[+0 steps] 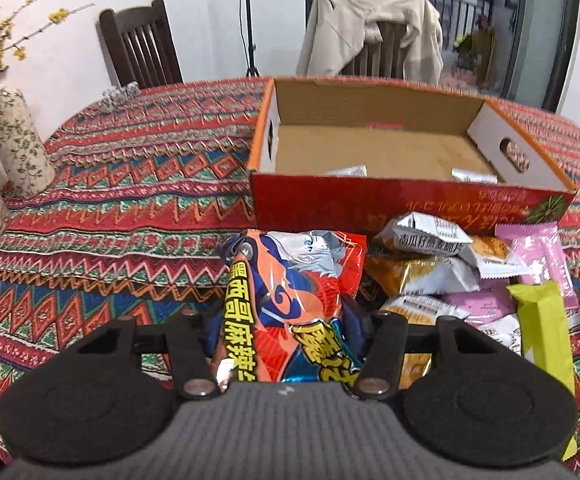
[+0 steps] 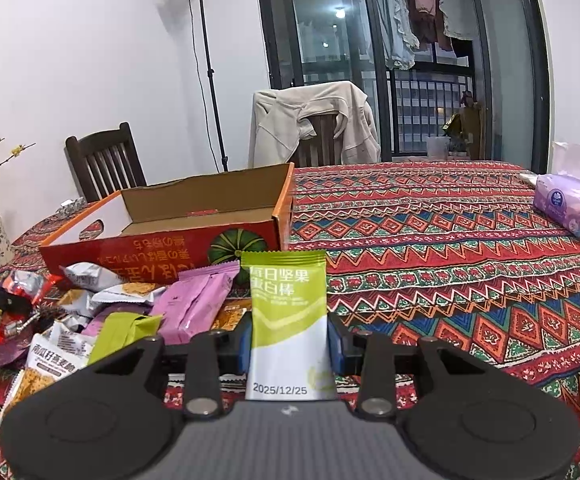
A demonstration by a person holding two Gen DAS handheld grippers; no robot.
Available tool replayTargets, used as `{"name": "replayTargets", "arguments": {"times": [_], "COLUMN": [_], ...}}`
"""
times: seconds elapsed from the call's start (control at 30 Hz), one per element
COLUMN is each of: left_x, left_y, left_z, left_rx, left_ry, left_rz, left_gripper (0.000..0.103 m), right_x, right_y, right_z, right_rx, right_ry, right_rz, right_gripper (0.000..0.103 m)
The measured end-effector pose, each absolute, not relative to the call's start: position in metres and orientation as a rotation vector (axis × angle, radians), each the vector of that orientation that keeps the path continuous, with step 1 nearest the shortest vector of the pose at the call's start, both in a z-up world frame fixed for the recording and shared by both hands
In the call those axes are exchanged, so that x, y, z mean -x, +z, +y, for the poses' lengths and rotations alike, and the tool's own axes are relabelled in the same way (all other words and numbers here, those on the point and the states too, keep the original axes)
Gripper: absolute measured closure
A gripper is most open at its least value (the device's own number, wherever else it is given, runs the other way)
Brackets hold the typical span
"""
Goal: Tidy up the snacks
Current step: 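Place the chip bag in the box with the left gripper while the right drops the bar in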
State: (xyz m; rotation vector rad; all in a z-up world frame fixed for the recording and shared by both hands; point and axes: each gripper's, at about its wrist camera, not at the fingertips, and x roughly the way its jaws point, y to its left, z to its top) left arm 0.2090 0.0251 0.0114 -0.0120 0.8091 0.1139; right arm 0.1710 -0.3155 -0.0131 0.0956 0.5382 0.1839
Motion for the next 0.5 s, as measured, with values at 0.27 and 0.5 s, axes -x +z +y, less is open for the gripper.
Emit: {"name": "replayTargets", "arguments": {"times": [0.27, 0.5], "left_x": [-0.183, -0.181], "left_y": [0.033, 0.050], "left_z": [0.024, 0.014], "left_rx": [0.031, 0.036], "left_ry": [0.117, 0.091], "left_rz": [0.631, 0.546], "left_gripper": [0.047, 0.047], "right_x": [-0.169, -0.175], "right_y": [-0.003, 0.010], "right_z": [-0.303, -0.291], "right_rx": [-0.083, -0.066], "right_ry": [0.203, 0.221], "right_rz": [0.515, 0.481], "right_gripper": [0.067, 0.067]}}
